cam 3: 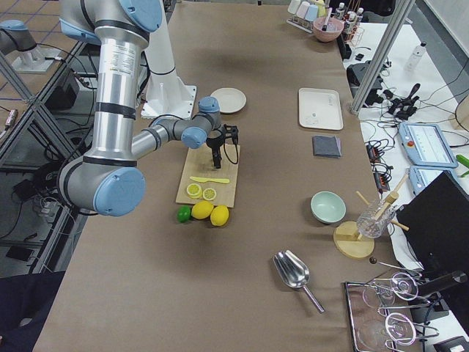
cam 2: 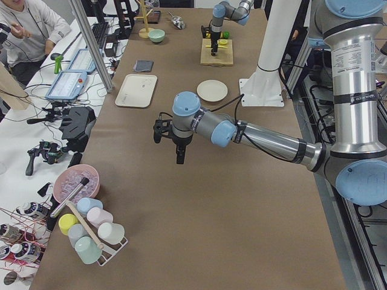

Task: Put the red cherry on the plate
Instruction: 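Grasp the cherries with the right gripper and lift them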

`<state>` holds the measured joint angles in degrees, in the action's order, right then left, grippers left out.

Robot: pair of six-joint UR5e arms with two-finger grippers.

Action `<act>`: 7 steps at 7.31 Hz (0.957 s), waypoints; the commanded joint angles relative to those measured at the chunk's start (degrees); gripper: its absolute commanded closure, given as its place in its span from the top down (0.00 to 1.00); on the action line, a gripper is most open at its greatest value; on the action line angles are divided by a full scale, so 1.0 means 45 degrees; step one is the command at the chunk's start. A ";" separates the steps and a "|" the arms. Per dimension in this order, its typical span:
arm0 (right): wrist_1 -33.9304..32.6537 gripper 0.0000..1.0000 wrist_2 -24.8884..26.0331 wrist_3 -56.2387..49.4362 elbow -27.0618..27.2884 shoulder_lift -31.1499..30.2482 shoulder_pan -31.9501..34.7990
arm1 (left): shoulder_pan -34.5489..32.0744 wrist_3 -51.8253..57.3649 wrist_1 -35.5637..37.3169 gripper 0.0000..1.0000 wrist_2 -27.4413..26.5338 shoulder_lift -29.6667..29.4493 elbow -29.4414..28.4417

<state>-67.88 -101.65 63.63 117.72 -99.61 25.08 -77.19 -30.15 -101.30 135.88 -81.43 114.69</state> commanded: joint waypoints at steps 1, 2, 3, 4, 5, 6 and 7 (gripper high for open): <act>0.0260 0.90 0.0187 0.0019 -0.0028 -0.0229 -0.0104 | -0.0053 0.0000 -0.0008 0.97 0.0000 0.0067 0.0041; 0.0260 0.83 0.0207 0.0039 -0.0028 -0.0229 -0.0124 | -0.0054 0.0000 -0.0163 0.97 0.0000 0.0125 0.0041; 0.0260 0.69 0.0226 0.0058 -0.0028 -0.0229 -0.0124 | -0.0073 0.0000 -0.0203 0.97 0.0000 0.0164 0.0060; 0.0260 0.47 0.0226 0.0175 -0.0028 -0.0229 -0.0143 | -0.0073 0.0000 -0.0203 0.97 0.0000 0.0165 0.0060; 0.0260 0.21 0.0226 0.0253 -0.0028 -0.0209 -0.0163 | -0.0073 0.0000 -0.0203 0.97 0.0000 0.0165 0.0041; 0.0279 0.00 0.0226 0.0254 0.0011 -0.0209 -0.0163 | -0.0093 0.0000 -0.0203 0.97 0.0000 0.0165 0.0022; 0.0260 0.00 0.0207 0.0235 0.0224 -0.0209 -0.0163 | -0.0073 0.0000 -0.0203 0.97 0.0000 0.0165 0.0021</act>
<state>-66.67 -100.65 64.68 117.91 -100.56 24.37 -77.56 -30.15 -102.21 135.88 -80.69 114.83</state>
